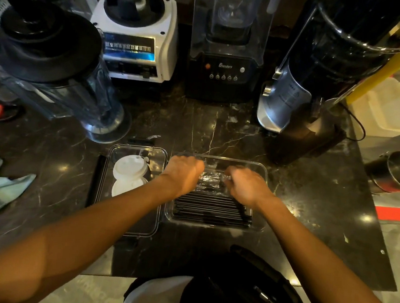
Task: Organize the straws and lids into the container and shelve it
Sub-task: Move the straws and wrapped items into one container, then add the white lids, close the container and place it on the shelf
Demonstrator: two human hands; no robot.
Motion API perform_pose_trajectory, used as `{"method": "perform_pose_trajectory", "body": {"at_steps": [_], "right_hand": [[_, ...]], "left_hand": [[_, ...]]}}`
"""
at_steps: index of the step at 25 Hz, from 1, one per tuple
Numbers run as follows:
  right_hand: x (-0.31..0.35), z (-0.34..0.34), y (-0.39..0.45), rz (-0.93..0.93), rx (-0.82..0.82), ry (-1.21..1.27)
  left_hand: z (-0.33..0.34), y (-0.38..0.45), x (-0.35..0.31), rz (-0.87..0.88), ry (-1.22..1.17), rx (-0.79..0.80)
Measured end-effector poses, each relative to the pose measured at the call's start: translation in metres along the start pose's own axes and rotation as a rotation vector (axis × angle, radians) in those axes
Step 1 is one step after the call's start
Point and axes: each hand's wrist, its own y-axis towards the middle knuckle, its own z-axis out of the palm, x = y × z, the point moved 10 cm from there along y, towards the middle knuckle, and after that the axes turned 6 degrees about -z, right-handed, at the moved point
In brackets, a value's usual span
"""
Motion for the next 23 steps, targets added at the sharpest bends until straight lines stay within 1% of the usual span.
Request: {"method": "perform_pose_trajectory", "body": {"at_steps": [3,6,10,13,17,21,23], "right_hand": [[0.015,-0.029,0.002,0.003,-0.027,0.072],[0.044,-0.064,0.01,-0.064,-0.116,0.173],[0.079,-0.086,0.023,-0.123,-0.201,0.391],[0.11,-0.073,0.039,-0.156,-0.186,0.457],[0.15,-0.036,0.065,-0.199,-0.137,0.448],[0.182,0.004,0.085,-0.217,-0.054,0.437],[0.191,0.02,0.093,-0.187,-0.029,0.402]], "left_hand": [[-0.036,0.0,0.015,-0.047,-0.296,-0.068],[-0.063,-0.008,0.052,-0.116,-0.466,-0.163],[-0.06,-0.031,0.117,-0.229,-0.681,-0.215],[-0.04,-0.056,0.156,-0.304,-0.829,-0.27],[0.004,-0.092,0.198,-0.482,-1.028,-0.347],[0.054,-0.117,0.223,-0.636,-1.116,-0.332],[0.077,-0.124,0.231,-0.713,-1.167,-0.309]]}}
